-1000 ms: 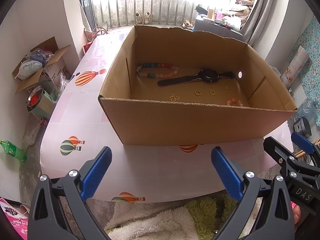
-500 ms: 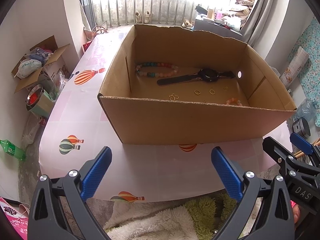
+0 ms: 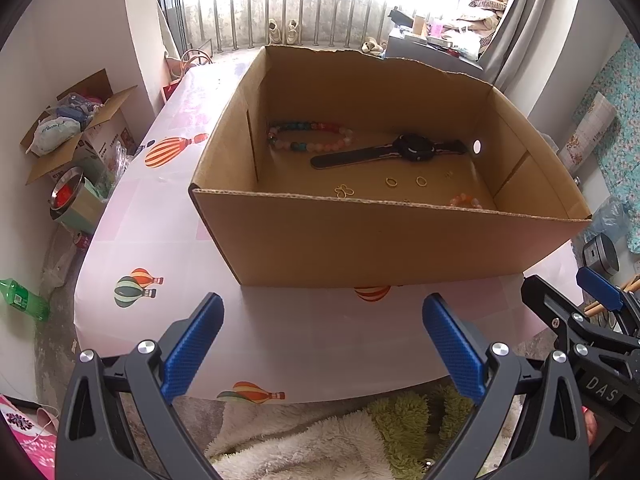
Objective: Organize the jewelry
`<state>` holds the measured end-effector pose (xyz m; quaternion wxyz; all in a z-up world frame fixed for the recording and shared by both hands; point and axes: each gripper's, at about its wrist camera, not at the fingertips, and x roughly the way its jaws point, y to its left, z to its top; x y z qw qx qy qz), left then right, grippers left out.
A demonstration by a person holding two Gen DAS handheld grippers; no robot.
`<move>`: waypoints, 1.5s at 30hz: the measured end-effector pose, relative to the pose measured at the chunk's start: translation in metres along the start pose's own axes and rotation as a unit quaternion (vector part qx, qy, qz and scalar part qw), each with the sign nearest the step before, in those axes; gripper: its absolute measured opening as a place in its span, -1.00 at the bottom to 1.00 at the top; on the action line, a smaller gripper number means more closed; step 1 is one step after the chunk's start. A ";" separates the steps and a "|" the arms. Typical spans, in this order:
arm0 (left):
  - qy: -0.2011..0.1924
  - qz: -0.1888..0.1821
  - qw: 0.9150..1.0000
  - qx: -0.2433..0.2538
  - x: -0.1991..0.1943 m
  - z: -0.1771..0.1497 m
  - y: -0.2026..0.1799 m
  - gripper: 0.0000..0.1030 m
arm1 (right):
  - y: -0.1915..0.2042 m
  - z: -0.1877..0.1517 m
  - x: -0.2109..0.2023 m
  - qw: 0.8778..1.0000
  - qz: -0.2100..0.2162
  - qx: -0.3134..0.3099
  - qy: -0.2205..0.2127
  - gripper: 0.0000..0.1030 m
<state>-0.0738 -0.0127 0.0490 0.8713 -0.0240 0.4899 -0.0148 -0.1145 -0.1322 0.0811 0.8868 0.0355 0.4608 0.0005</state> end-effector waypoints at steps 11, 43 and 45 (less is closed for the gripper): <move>0.000 0.000 1.000 0.000 0.000 0.000 0.000 0.89 | -0.001 0.000 0.001 1.000 0.001 0.000 0.001 0.84; 0.002 -0.002 1.000 -0.007 0.000 -0.004 0.002 0.89 | -0.003 -0.003 0.004 1.000 0.006 0.002 0.009 0.84; 0.002 -0.002 1.000 -0.007 -0.001 -0.004 0.002 0.89 | -0.003 -0.003 0.004 1.000 0.006 0.003 0.010 0.84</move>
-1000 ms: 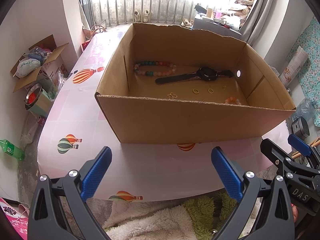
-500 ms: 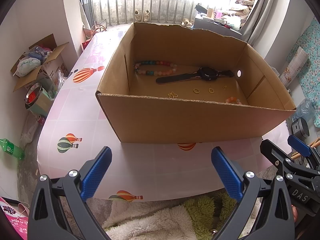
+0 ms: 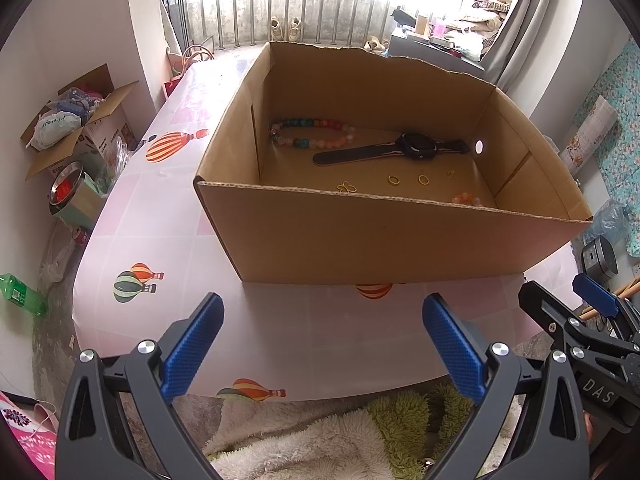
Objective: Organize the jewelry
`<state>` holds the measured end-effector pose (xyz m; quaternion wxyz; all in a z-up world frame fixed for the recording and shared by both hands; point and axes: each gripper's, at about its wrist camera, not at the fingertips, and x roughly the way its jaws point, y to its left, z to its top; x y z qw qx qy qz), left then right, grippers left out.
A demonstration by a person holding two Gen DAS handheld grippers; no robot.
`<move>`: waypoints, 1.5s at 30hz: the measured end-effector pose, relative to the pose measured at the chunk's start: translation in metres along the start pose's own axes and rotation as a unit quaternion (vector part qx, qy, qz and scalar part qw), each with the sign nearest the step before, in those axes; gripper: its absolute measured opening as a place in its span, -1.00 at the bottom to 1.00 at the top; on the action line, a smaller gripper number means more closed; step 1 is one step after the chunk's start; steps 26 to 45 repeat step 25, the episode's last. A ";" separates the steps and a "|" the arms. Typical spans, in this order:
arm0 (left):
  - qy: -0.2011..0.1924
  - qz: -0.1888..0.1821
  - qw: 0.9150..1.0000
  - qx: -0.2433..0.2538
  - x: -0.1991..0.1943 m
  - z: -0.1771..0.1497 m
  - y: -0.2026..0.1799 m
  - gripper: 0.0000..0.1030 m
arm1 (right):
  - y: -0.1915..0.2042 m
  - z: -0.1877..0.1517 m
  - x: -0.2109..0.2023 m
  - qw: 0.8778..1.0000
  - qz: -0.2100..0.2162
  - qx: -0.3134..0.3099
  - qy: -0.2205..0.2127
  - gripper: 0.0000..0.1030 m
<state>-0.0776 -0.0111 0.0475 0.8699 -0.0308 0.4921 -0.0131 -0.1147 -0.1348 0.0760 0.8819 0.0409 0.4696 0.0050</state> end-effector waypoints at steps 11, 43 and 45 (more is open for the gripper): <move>-0.002 0.000 1.000 0.000 -0.001 -0.001 -0.001 0.89 | -0.001 0.001 -0.001 1.000 0.003 0.001 0.002 0.84; 0.008 -0.002 1.000 -0.007 0.000 -0.001 0.003 0.89 | -0.001 0.003 0.003 1.000 0.002 0.001 0.007 0.84; 0.008 -0.002 1.000 -0.007 0.000 -0.001 0.003 0.89 | -0.001 0.003 0.003 1.000 0.002 0.001 0.007 0.84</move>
